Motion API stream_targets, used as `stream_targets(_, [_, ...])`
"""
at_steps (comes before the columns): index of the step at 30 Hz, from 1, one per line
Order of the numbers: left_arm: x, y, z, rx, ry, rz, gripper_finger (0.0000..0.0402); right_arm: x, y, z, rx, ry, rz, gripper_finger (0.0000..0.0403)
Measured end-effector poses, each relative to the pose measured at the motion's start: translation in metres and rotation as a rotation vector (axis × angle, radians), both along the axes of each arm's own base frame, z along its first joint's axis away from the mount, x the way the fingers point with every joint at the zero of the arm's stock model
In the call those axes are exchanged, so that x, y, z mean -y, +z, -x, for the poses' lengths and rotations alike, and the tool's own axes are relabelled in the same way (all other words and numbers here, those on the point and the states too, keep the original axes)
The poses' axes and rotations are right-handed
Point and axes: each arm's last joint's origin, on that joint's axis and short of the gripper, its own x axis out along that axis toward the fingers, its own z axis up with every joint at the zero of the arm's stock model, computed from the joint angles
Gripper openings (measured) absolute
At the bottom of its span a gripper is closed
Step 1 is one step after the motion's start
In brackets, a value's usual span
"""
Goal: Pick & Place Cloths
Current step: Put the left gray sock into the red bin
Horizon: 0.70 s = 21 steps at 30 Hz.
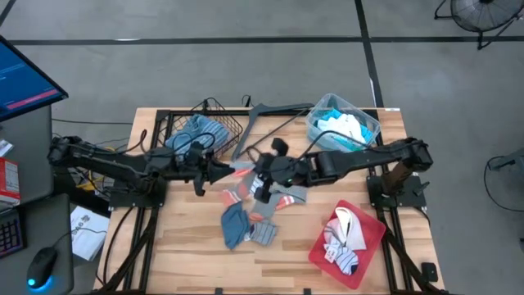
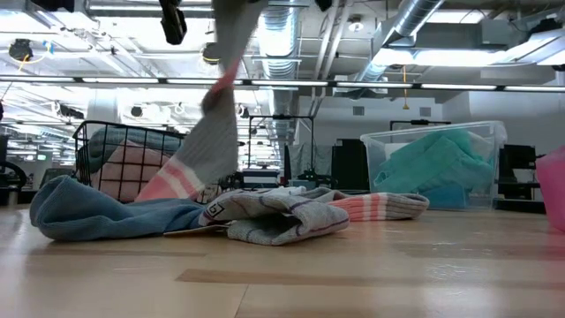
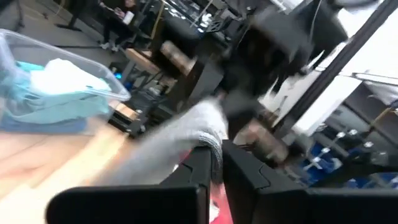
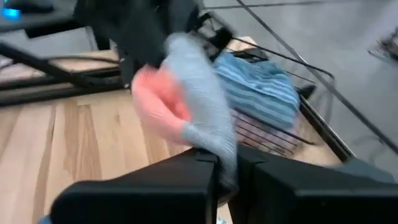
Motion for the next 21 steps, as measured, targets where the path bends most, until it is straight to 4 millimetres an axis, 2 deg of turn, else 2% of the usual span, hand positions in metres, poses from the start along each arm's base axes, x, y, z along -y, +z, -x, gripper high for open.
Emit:
stream_targets(5, [0.0,-0.006,0.0,-0.068,0.002,-0.048,0.0058,0.004,0.033,0.048,-0.012,-0.09,-0.099,0.0003])
stream_targets(9, [0.0,-0.011,0.0,-0.115,0.002,-0.068,0.0099,-0.008,0.046,0.093,-0.069,-0.148,-0.256,0.0002])
stream_targets(14, [-0.001,-0.011,-0.001,-0.116,0.006,-0.068,0.0131,-0.039,0.053,0.144,-0.13,-0.192,-0.482,0.0001])
stream_targets(21, [-0.007,-0.011,-0.001,-0.116,0.037,-0.063,0.0136,-0.084,0.051,0.205,-0.223,-0.293,-0.733,0.0001])
